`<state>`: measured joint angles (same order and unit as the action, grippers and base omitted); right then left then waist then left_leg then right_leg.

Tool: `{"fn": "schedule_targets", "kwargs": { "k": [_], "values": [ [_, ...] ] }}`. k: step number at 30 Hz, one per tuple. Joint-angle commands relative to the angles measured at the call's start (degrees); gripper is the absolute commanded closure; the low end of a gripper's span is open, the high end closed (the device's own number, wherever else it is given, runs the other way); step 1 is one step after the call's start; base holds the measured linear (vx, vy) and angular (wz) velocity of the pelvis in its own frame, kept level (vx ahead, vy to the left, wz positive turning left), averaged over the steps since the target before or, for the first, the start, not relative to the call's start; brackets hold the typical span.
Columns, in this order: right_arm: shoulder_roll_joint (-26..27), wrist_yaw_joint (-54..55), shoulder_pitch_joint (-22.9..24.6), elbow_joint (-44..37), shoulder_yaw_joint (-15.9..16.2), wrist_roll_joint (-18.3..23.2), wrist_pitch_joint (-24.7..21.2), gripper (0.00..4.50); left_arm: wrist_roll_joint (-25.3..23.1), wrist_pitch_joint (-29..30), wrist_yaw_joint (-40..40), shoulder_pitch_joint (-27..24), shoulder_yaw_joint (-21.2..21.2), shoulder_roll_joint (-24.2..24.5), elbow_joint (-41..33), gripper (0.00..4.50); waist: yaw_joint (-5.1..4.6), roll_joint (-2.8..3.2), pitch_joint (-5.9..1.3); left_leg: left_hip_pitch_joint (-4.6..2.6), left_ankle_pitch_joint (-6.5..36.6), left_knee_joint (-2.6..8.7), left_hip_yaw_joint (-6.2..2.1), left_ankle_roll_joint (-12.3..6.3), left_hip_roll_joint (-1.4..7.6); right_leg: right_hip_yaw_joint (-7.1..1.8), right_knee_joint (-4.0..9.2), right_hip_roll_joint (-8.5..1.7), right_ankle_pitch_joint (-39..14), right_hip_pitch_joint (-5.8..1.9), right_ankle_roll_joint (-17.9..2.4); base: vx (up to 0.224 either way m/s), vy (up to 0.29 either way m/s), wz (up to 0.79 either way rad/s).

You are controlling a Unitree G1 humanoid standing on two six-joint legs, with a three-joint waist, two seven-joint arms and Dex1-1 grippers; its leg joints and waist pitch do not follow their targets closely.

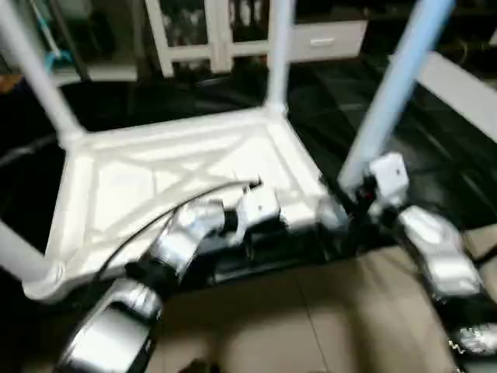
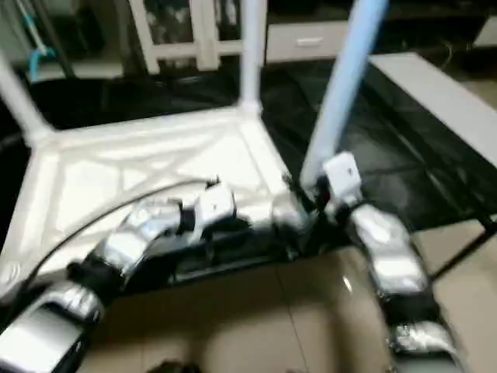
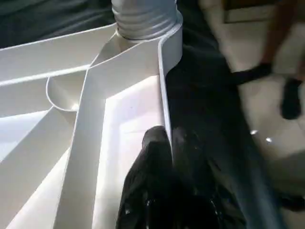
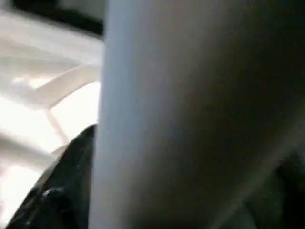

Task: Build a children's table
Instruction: Rotate leg to tighten

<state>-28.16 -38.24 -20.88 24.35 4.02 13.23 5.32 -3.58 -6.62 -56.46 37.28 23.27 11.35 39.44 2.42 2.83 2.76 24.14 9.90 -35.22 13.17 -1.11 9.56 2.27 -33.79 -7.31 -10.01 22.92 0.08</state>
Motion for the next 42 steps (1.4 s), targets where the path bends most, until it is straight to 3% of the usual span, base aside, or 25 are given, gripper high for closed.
{"fn": "schedule_targets", "kwargs": {
  "k": [1,5,6,9,14,19,22,35,42],
  "values": [
    [-3.18,-6.42,2.63,-3.84,1.2,1.79,-2.26,0.6,0.58,-1.64,-4.64,-1.67,2.49,0.67,-1.31,4.5,-0.59,-0.91,-3.74,-3.15,20.86,5.55,-2.3,-1.65,3.82,-1.01,3.77,-1.06,-12.1,-1.49,-11.83,0.0,0.0,0.0],
    [-7.72,-15.68,7.04,-6.84,2.19,3.51,-3.31,0.6,1.29,-1.29,-6.45,-2.38,1.87,1.59,-2.95,4.5,-0.82,-1.28,-3.69,-2.66,21.05,5.5,-2.34,-1.85,3.7,-1.16,4.0,-1.44,-13.61,-1.44,-11.37,0.0,0.0,0.0],
    [-8.55,-17.9,7.99,-7.36,1.76,4.26,-4.14,0.6,0.96,-1.25,-6.6,-2.36,1.74,1.89,-3.23,4.5,-1.0,-1.62,-3.69,-2.53,20.86,5.44,-2.32,-2.05,3.66,-1.16,4.04,-1.47,-13.83,-1.44,-11.31,0.0,0.0,0.0],
    [-9.49,-19.58,8.37,-6.86,1.36,4.19,-4.3,0.6,0.55,-0.99,-6.51,-2.35,1.52,2.12,-3.71,4.5,-0.88,-1.4,-3.67,-2.77,19.64,5.31,-2.29,-2.77,3.77,-1.23,4.22,-1.6,-14.6,-1.25,-11.42,0.0,0.0,0.0],
    [-9.21,-19.45,6.32,-5.44,0.63,3.73,-3.92,0.6,0.96,-0.4,-7.3,-2.71,1.67,2.23,-4.98,4.5,-0.85,-1.2,-3.97,-2.69,16.05,5.12,-2.21,-3.82,3.76,-1.07,3.56,-1.3,-8.98,-1.41,-12.86,0.0,0.0,0.0],
    [-8.53,-20.95,5.3,-5.29,0.31,3.81,-2.59,0.6,0.76,-0.38,-7.32,-2.7,1.79,2.22,-4.93,4.5,-0.71,-1.2,-3.99,-2.75,15.78,5.05,-2.13,-4.18,3.78,-1.05,3.53,-1.33,-9.17,-1.43,-13.2,0.0,0.0,0.0],
    [-8.86,-22.06,5.33,-5.25,0.2,3.99,-2.44,0.92,0.6,-0.28,-7.29,-2.82,1.79,2.3,-5.08,4.5,-0.64,-1.45,-4.1,-2.72,15.79,5.01,-2.16,-4.04,3.81,-1.04,3.48,-1.43,-9.58,-1.58,-13.09,0.0,0.0,0.0],
    [-10.25,-24.79,6.81,-5.31,-1.78,5.36,-3.35,2.2,0.21,0.06,-7.5,-3.66,1.92,2.91,-6.0,4.5,-0.33,-1.29,-4.23,-2.72,14.19,4.79,-2.07,-4.77,3.78,-1.0,3.29,-1.4,-7.92,-1.68,-13.61,0.0,0.0,0.0],
    [-8.93,-23.19,6.88,-5.23,-2.12,5.38,-3.9,2.43,-0.12,-0.07,-7.35,-3.65,2.05,2.94,-5.98,4.5,-0.26,-1.24,-4.26,-2.73,13.79,4.74,-2.06,-4.82,3.76,-0.96,3.25,-1.38,-7.61,-1.69,-13.78,0.0,0.0,0.0]
  ]
}}
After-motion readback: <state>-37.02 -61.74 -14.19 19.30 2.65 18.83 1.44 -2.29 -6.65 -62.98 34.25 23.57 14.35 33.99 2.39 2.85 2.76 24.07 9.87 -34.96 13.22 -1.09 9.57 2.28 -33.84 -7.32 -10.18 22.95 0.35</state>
